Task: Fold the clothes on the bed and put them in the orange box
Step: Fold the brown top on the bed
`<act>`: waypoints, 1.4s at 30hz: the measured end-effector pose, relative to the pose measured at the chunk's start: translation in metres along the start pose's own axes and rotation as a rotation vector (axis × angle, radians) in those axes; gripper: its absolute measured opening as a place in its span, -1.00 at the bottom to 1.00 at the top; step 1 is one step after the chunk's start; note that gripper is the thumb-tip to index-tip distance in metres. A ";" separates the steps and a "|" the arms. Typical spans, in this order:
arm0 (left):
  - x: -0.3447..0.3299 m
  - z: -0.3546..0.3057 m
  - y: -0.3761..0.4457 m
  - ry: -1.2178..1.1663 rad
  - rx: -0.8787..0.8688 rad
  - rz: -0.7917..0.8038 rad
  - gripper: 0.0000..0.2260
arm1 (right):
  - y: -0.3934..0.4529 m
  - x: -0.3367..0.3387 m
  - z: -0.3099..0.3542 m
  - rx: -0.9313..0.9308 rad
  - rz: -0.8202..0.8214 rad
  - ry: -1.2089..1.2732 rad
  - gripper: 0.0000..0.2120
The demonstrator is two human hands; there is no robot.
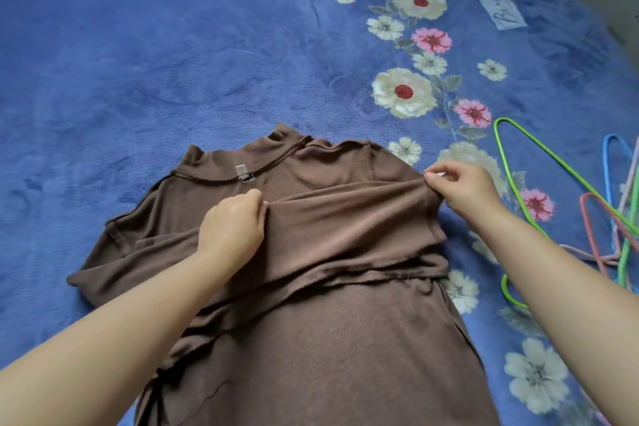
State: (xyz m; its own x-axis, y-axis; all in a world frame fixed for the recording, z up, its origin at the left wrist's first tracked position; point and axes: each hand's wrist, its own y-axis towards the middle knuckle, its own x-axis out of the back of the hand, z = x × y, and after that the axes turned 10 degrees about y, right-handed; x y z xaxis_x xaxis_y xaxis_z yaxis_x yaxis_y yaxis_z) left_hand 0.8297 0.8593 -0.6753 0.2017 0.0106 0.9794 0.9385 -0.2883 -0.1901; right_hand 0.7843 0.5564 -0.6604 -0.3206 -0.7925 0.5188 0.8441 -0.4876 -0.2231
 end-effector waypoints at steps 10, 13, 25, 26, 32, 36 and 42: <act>-0.010 -0.011 0.014 0.188 0.101 0.089 -0.82 | -0.002 -0.021 -0.009 -0.084 -0.157 -0.085 -0.77; -0.015 -0.013 0.010 0.232 0.070 -0.136 -0.85 | -0.004 -0.025 -0.002 -0.110 -0.085 -0.110 -0.69; -0.064 -0.028 -0.061 -0.023 -0.559 -0.466 -0.93 | -0.050 0.001 -0.023 -0.309 0.120 0.044 -0.75; -0.065 -0.029 -0.060 -0.039 -0.563 -0.471 -0.95 | -0.051 0.001 -0.020 -0.327 0.149 0.085 -0.76; -0.063 -0.029 -0.063 -0.065 -0.627 -0.331 -0.88 | -0.046 0.006 -0.026 -0.273 0.128 -0.005 -0.71; -0.048 -0.029 -0.063 -0.172 -0.543 -0.180 -0.75 | -0.047 0.002 -0.027 -0.189 0.134 -0.345 -0.58; -0.030 0.023 -0.062 -0.092 0.012 -0.353 -0.61 | -0.069 -0.045 0.007 0.499 -0.025 -0.591 -0.49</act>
State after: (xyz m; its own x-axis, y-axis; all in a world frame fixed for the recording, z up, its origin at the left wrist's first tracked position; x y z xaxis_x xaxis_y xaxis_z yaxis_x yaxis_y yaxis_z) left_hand 0.7716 0.8989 -0.6949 -0.1118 0.1933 0.9748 0.9579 -0.2400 0.1575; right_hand 0.7435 0.6279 -0.6620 -0.1779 -0.3880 0.9043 0.9784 -0.1684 0.1203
